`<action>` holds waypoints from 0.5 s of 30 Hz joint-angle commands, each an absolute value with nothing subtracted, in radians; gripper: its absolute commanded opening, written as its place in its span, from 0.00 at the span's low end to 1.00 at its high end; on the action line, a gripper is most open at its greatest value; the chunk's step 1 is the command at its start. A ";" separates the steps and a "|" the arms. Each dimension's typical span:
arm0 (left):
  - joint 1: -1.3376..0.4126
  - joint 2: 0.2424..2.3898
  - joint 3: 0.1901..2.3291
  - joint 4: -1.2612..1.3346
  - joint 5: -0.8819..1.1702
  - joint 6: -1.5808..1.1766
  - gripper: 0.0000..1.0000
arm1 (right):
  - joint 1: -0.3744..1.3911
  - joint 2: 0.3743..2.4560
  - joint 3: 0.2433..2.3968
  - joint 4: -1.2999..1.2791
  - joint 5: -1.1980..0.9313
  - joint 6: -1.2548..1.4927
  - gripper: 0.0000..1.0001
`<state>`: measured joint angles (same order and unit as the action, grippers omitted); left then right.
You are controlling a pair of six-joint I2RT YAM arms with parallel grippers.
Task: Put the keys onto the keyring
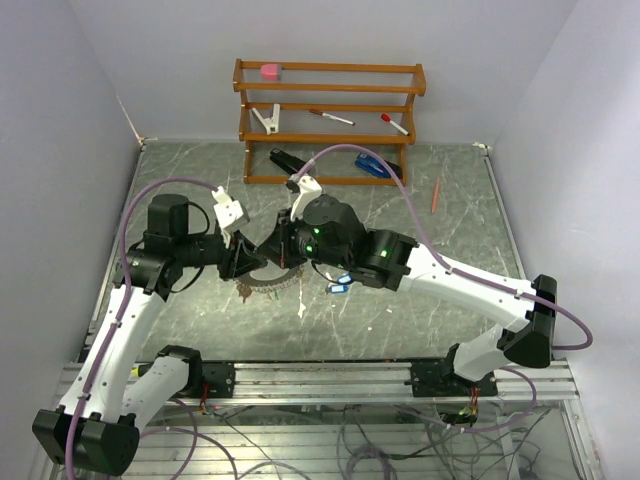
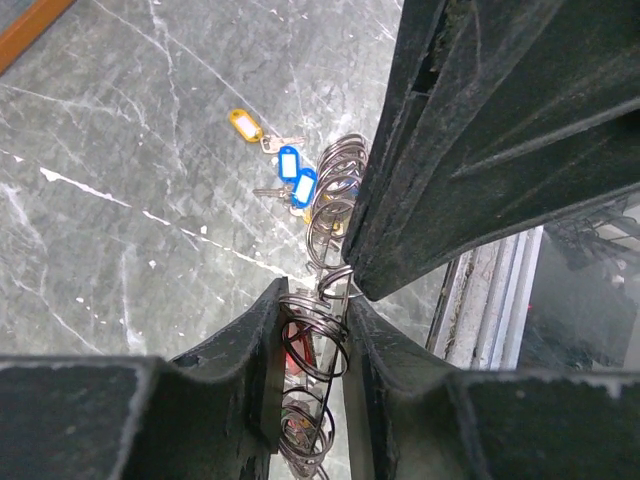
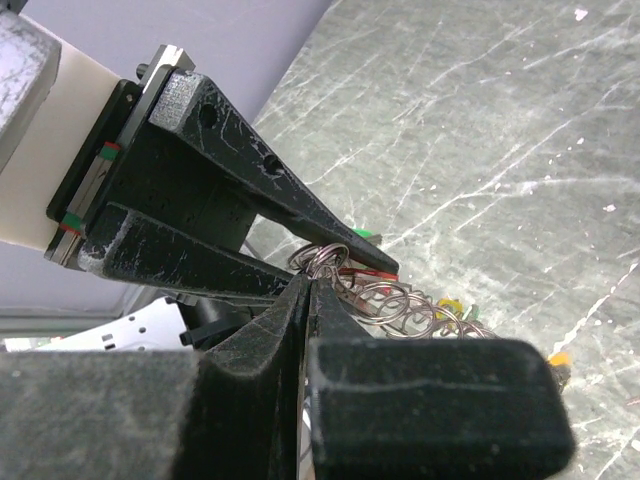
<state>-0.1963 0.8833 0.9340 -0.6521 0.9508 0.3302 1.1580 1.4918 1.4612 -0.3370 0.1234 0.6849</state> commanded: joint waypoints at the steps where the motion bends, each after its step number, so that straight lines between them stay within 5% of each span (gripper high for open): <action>1: -0.193 0.884 0.972 -0.694 1.007 0.377 0.08 | 1.165 1.503 1.493 -0.326 0.121 0.707 0.00; 15: -0.193 0.875 0.992 -0.787 1.066 0.493 0.08 | 1.165 1.548 1.538 -0.416 0.101 0.746 0.00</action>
<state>-0.1959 0.8875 0.9474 -0.7654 1.0061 0.4465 1.1625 1.5326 1.5021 -0.4088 0.0998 0.7265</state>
